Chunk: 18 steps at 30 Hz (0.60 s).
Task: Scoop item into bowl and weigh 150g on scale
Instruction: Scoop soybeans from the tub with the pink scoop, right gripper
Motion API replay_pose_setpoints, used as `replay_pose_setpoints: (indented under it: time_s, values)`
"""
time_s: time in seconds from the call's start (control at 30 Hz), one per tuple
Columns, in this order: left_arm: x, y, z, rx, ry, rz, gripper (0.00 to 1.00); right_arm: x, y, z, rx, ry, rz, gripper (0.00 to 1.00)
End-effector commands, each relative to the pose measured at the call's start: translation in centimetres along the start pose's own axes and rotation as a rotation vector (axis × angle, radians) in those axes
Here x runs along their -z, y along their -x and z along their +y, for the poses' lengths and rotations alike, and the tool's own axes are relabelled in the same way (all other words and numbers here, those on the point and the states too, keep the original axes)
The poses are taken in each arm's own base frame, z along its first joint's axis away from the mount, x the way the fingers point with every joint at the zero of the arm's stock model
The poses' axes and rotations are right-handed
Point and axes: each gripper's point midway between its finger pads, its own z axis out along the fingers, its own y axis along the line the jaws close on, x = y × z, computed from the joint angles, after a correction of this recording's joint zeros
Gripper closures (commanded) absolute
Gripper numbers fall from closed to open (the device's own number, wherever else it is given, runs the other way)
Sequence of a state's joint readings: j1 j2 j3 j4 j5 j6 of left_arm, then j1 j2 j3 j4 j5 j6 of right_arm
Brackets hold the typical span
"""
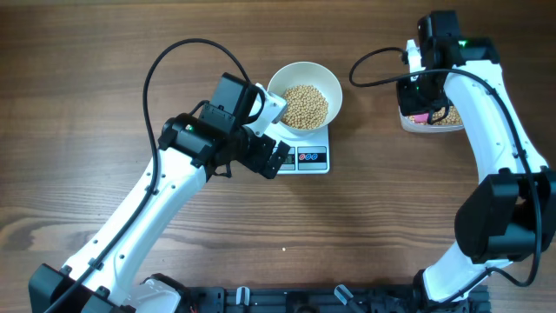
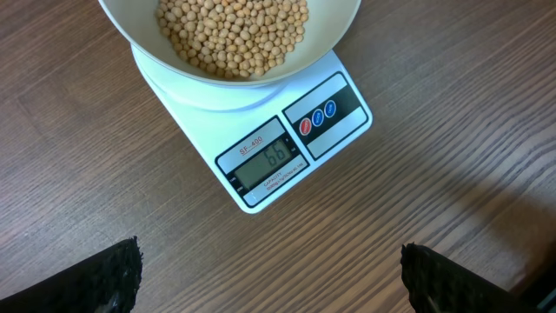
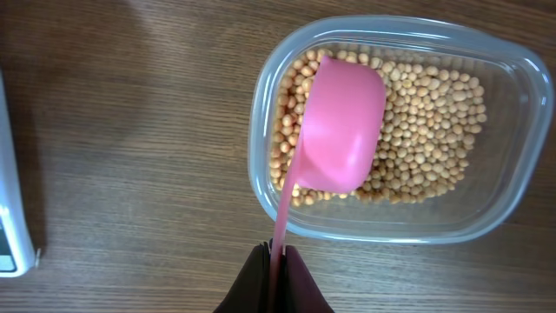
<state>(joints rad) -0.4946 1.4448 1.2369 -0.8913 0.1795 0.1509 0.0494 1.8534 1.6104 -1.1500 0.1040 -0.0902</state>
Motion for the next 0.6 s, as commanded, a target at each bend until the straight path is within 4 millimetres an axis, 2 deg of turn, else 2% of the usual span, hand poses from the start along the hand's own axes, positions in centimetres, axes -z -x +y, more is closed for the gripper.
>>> replay_pose_setpoints:
  time_s: [0.0, 0.13, 0.33, 0.57]
  values:
    - [1.0, 0.7, 0.1, 0.007, 0.010, -0.035, 0.00, -0.4, 0.6, 1.4, -0.019, 0.090, -0.007, 0.96]
    - [1.0, 0.7, 0.1, 0.007, 0.010, -0.035, 0.00, -0.4, 0.5, 1.1, -0.058, 0.133, -0.006, 0.96]
    - [1.0, 0.7, 0.1, 0.007, 0.010, -0.035, 0.00, -0.5, 0.2, -1.1, -0.164, 0.202, -0.009, 0.96]
    - [1.0, 0.7, 0.1, 0.006, 0.010, -0.035, 0.00, -0.3, 0.1, -2.4, -0.221, 0.310, -0.035, 0.96]
